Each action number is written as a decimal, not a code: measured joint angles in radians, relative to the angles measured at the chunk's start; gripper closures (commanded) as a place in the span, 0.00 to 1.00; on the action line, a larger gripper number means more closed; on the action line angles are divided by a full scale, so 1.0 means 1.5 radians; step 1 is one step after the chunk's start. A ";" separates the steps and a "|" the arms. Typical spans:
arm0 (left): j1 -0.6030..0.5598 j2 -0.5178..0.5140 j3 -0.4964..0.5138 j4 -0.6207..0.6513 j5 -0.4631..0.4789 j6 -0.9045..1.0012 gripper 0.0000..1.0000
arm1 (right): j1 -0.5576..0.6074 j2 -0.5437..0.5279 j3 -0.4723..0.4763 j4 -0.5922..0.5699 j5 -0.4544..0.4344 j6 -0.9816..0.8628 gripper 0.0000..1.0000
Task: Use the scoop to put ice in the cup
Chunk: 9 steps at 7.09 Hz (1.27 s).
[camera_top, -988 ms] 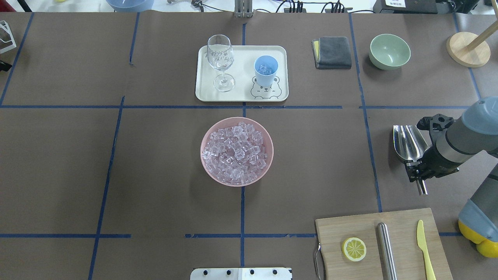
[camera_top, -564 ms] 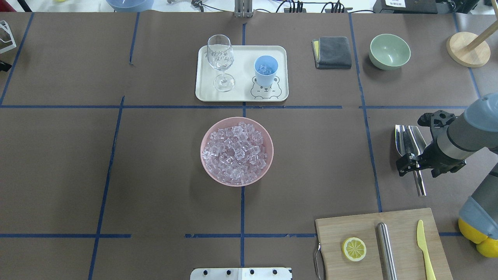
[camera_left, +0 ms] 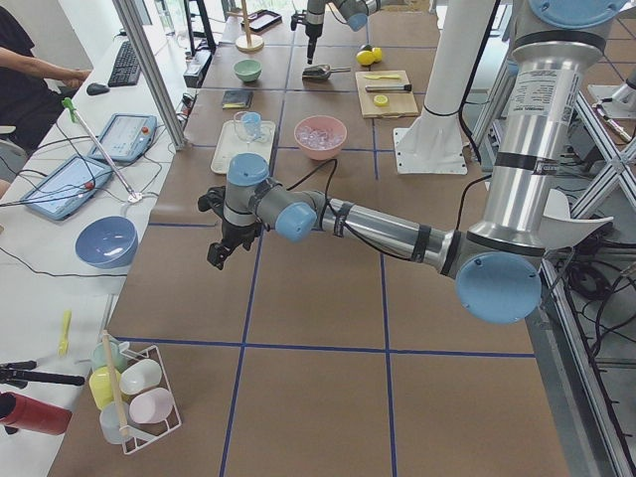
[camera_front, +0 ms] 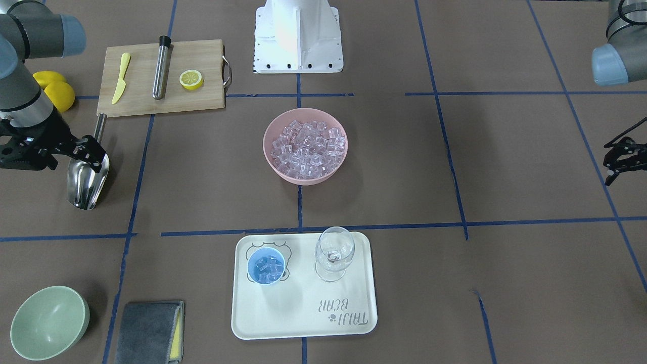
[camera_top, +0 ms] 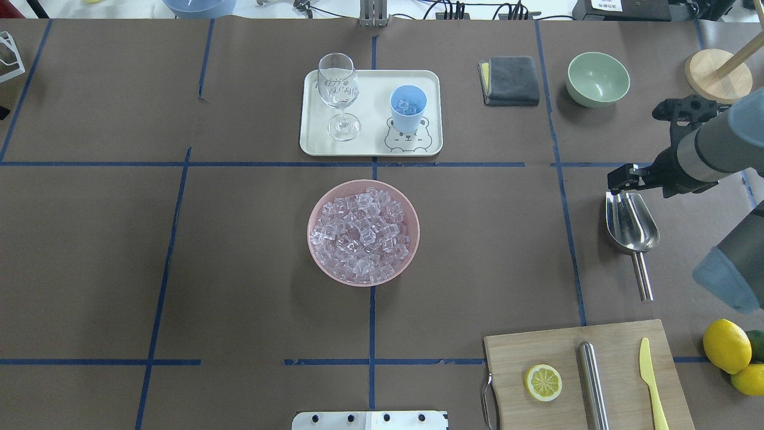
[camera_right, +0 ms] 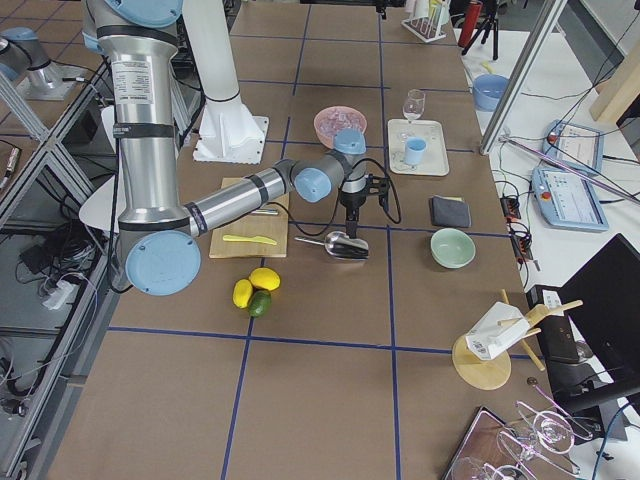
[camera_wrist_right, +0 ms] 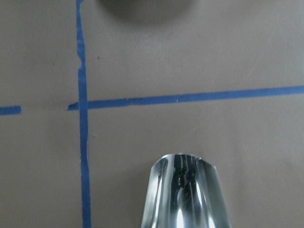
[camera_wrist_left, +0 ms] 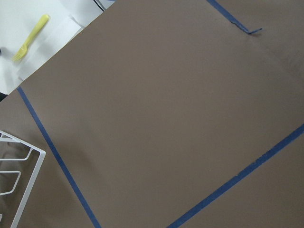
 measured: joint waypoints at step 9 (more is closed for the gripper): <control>-0.200 0.058 0.012 0.376 -0.157 0.070 0.00 | 0.333 -0.094 -0.112 -0.037 0.245 -0.587 0.00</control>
